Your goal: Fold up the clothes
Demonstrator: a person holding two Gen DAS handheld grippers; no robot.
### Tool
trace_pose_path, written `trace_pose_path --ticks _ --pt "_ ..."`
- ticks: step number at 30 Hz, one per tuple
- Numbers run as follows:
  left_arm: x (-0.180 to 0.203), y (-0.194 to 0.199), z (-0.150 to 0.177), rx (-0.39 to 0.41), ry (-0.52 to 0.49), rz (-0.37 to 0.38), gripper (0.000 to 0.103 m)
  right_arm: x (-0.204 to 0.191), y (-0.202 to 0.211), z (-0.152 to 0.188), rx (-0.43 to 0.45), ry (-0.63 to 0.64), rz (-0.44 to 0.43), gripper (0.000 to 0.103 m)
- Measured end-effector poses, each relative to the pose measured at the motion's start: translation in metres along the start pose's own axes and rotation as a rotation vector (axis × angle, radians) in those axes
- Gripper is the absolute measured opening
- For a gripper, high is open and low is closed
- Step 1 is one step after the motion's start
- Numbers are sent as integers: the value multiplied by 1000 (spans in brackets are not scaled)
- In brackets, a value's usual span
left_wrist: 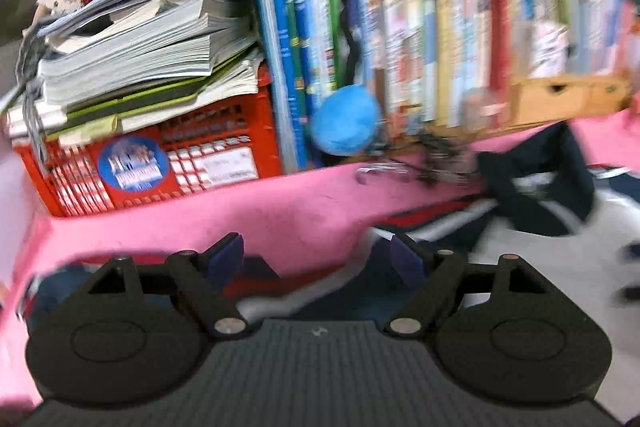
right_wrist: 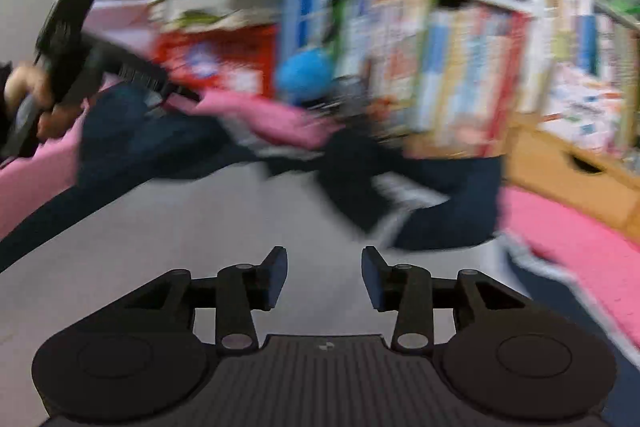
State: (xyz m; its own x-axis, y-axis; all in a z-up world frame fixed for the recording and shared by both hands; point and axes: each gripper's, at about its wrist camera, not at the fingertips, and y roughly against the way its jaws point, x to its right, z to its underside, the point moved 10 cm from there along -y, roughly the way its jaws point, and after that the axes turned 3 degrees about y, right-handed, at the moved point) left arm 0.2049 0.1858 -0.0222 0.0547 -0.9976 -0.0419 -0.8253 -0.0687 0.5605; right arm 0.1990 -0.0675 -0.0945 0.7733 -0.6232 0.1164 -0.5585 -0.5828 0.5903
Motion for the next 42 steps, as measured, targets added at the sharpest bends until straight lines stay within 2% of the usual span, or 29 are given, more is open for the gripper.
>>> trace_pose_path --ticks 3,5,7,8,9,10,11,12,14,16,18,20,21,22,24,27,30,32,34,35,36,38,39,40,41,42 --pt "32 35 18 32 -32 83 82 -20 -7 9 -55 -28 -53 41" --pt "59 56 32 42 -60 142 85 -21 -5 15 -69 -40 -30 43" --pt "84 61 48 31 -147 145 87 -21 1 21 -74 -52 1 44" --pt "96 62 57 26 -194 141 87 -15 4 23 -78 -66 33 50" --pt "100 59 69 15 -273 71 87 -8 9 25 -86 -83 66 61" --pt "98 52 82 -4 -347 -6 87 1 17 28 -99 -114 104 64" --pt "90 46 92 -27 -375 -64 86 12 27 33 -101 -143 136 66" --pt "77 40 103 -61 -365 -103 88 24 39 38 -104 -170 170 66" --pt "55 43 109 -65 -254 -79 91 51 60 54 -124 -189 279 67" --pt "38 44 109 -101 -168 -98 94 85 82 78 -142 -219 441 67" --pt "37 53 103 -91 -162 -144 93 111 115 96 -156 -281 597 65" --pt "45 71 91 -56 -150 -177 92 109 148 96 -82 -328 621 65" --pt "50 81 84 -35 -134 -182 92 96 164 92 -7 -349 570 65" --pt "59 91 76 0 -105 -151 92 82 177 87 59 -363 518 65" --pt "82 113 66 55 -42 -73 92 43 182 78 122 -346 412 65" --pt "120 128 78 56 13 25 93 -19 178 70 177 -314 261 66" --pt "140 118 114 -28 12 3 93 -67 160 76 182 -342 129 66" --pt "131 115 134 -49 29 -21 92 -75 151 87 173 -370 117 67" --pt "122 112 153 -69 45 -47 93 -67 153 100 179 -328 181 71" --pt "112 117 155 -62 40 -92 98 -62 155 107 182 -313 219 83" --pt "98 121 157 -55 29 -160 103 -52 162 112 182 -320 280 90" --pt "75 131 160 -48 24 -261 103 -32 176 122 181 -335 401 90" --pt "66 135 160 -51 48 -284 102 -22 183 128 180 -341 462 90" --pt "58 140 161 -53 70 -304 101 -12 191 133 180 -348 522 90" --pt "65 140 159 -39 60 -294 97 -3 200 139 179 -355 583 85" --pt "72 141 157 -25 50 -283 96 6 208 144 178 -361 644 84"
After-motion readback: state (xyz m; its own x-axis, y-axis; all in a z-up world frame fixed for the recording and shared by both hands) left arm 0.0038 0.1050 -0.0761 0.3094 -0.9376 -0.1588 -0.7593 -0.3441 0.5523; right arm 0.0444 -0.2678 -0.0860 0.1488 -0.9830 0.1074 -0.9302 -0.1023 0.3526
